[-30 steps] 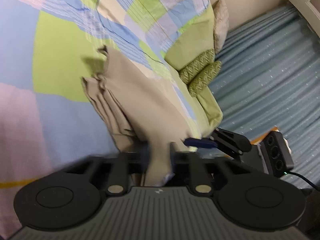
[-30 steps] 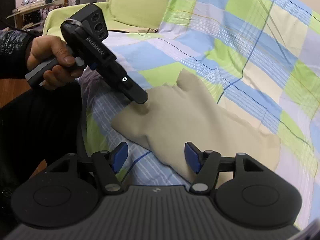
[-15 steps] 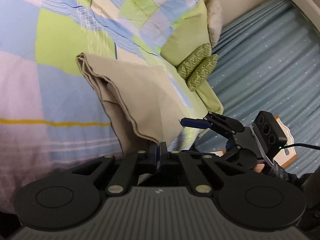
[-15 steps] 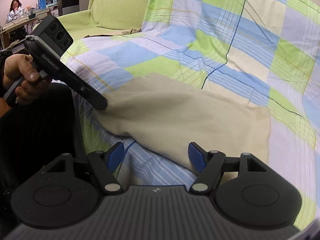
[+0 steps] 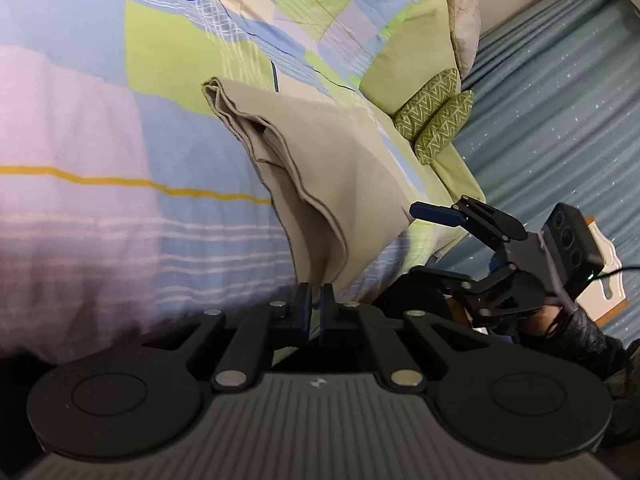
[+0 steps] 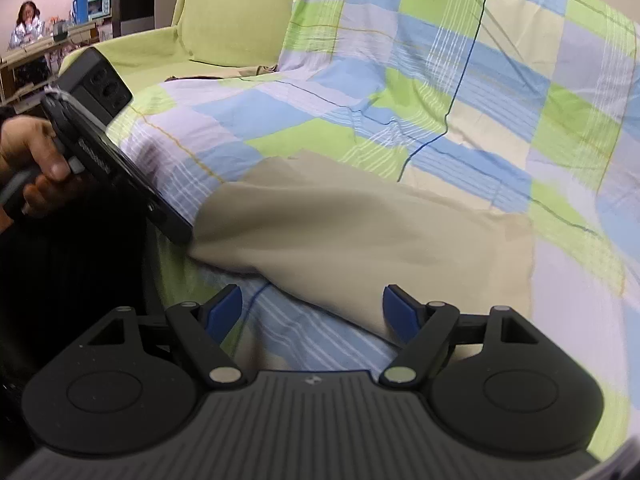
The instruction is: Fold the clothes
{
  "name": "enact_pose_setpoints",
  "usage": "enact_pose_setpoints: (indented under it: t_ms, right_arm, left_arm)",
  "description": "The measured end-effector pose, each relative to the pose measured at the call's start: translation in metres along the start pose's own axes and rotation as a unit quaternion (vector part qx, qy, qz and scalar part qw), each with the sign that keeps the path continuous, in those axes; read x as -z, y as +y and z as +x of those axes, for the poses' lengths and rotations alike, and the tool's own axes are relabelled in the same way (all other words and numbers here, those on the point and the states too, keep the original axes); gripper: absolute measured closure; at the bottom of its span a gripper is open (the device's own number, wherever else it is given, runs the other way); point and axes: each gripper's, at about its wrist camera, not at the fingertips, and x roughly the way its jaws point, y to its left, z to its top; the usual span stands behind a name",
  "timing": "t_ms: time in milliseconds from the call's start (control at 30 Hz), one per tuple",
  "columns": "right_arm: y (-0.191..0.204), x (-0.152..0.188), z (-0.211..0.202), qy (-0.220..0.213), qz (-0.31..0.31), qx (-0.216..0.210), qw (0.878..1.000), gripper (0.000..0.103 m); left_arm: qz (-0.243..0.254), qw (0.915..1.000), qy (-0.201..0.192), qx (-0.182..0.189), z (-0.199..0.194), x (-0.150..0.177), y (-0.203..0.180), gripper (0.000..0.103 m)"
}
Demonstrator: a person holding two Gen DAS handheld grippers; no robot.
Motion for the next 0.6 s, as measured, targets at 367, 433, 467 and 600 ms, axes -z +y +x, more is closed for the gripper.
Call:
enact_pose_setpoints:
  t_ms: [367,433,467,600]
  right_arm:
    - [-0.014,0.018,-0.01,-0.005,0.006,0.037,0.999,0.027]
    - [-0.017,0.022,-0.011,-0.009,0.004,0.046,0.999,0.027]
    - [-0.018,0.023,-0.011,-0.011,0.002,0.05,0.999,0.027]
    - [-0.02,0.027,-0.01,0.006,-0.085,0.092,0.992,0.027]
  left_arm:
    - [-0.161,0.9808,-0.07,0.085,0.026,0.011,0.022,0.047]
    - [-0.19,0.9731,-0.083,0.101,0.031,0.014,0.026,0.062]
    - [-0.204,0.9688,-0.089,0.109,0.034,0.015,0.029,0.069]
    - [-0.22,0.9609,-0.103,0.132,0.039,0.013,0.032,0.093]
